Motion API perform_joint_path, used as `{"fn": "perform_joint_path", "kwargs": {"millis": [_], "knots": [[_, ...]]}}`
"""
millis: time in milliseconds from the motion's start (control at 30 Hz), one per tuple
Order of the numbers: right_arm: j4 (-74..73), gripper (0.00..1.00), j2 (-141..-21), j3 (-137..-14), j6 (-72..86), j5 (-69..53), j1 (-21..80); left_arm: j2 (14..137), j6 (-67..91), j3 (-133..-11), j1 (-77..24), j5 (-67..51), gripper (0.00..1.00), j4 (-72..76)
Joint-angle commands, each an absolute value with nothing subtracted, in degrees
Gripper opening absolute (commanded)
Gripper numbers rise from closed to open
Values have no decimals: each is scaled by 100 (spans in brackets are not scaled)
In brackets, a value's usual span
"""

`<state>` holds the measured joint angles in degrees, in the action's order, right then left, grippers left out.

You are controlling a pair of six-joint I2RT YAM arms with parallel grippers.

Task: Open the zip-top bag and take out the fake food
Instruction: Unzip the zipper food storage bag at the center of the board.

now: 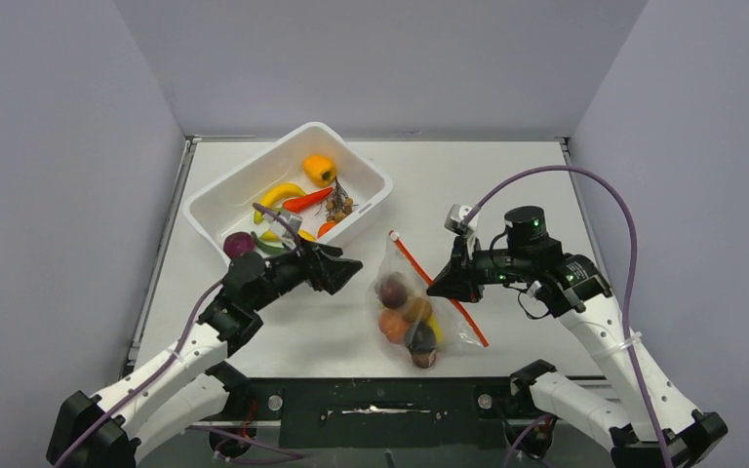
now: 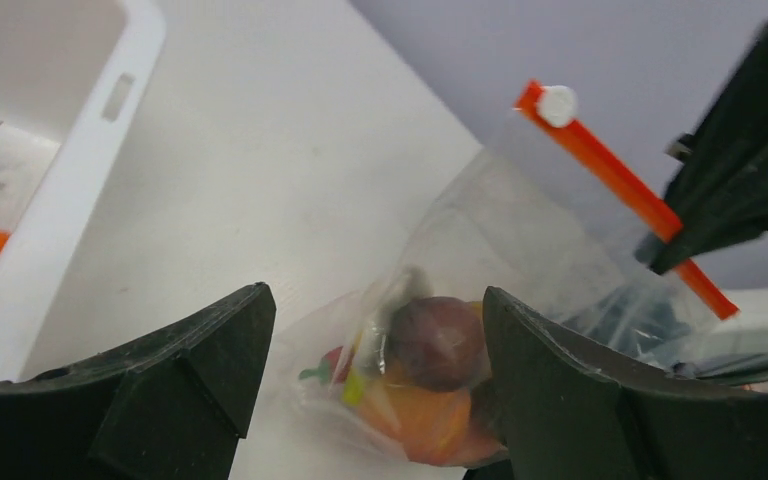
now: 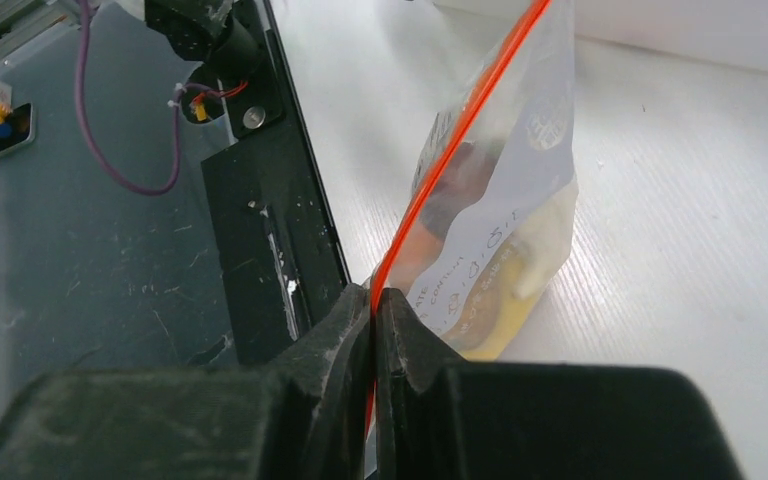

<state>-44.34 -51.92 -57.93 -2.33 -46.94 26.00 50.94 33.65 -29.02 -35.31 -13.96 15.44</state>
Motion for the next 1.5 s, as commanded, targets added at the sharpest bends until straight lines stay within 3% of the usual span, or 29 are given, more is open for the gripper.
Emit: {"fn": "perform_joint_path", "kwargs": {"millis": [0,200,833,1000,1133,1333,1467], "knots": [[-4334,0,-5189,-6185,-756,-5282,2669,4484,3147,-2211,-3515,-2468,76,4164],[-4413,1,-5356,-6134,-984,-5609,2758,5067,2704,-1952,-3511,-4014,78,5359],[-4314,1,-5360,-5834,-1010,-5844,3362,6975,2667,-3041,-3416,-5537,77,5942],[-4112,1,-5259,-5681,-863,-5683,3400,7267,3380,-3141,-3429,-6113,64,6577],[-3923,1,-5147,-5551,-717,-5520,3409,7176,3428,-3072,-3432,-5998,43,6560],[-3726,7,-4998,-5511,-569,-4891,3396,6768,2643,-3098,-3420,-5557,2,5388],[-3675,9,-4949,-5576,-590,-4619,3406,6325,2035,-3029,-3424,-5004,0,4486]]}}
